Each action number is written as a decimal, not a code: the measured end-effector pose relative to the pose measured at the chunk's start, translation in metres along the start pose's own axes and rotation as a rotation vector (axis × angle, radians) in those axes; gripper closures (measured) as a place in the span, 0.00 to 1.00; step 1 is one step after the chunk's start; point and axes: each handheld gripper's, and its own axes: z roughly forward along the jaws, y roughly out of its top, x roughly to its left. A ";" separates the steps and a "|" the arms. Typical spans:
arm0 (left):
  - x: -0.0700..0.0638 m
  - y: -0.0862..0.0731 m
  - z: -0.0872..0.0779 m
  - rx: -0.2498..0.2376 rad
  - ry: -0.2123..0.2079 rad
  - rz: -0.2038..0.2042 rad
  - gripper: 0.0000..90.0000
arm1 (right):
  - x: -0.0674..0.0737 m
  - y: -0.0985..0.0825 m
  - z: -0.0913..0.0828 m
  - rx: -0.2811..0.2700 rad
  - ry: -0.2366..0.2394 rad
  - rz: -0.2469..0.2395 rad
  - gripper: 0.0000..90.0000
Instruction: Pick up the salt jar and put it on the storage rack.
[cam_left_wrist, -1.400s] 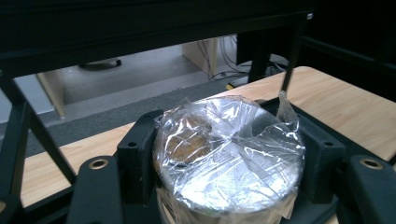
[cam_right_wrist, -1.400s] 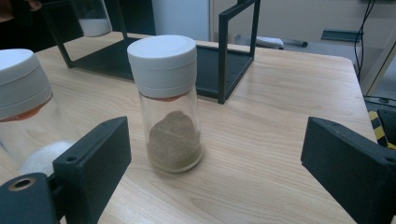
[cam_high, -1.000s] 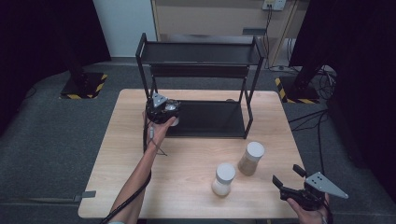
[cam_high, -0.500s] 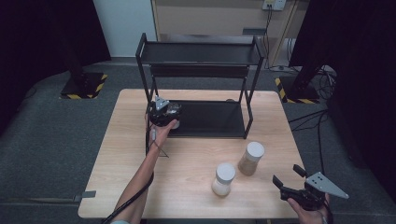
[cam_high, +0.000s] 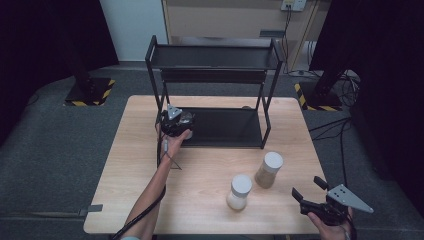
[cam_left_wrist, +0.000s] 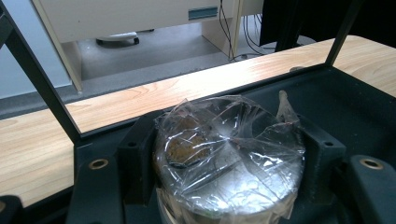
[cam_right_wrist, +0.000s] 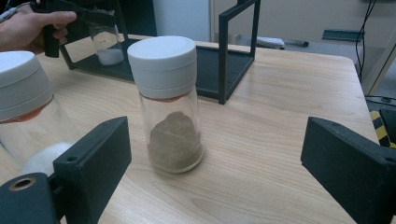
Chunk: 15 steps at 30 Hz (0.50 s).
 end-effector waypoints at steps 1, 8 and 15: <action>-0.001 -0.001 0.000 -0.002 0.002 0.002 0.38 | 0.000 0.000 0.000 0.000 -0.001 0.000 0.09; -0.001 0.000 0.001 -0.002 0.000 -0.001 0.37 | 0.000 0.000 0.000 0.000 -0.001 0.000 0.09; -0.003 0.015 -0.008 -0.074 -0.018 0.011 0.25 | 0.000 0.000 0.000 -0.001 0.000 -0.001 0.09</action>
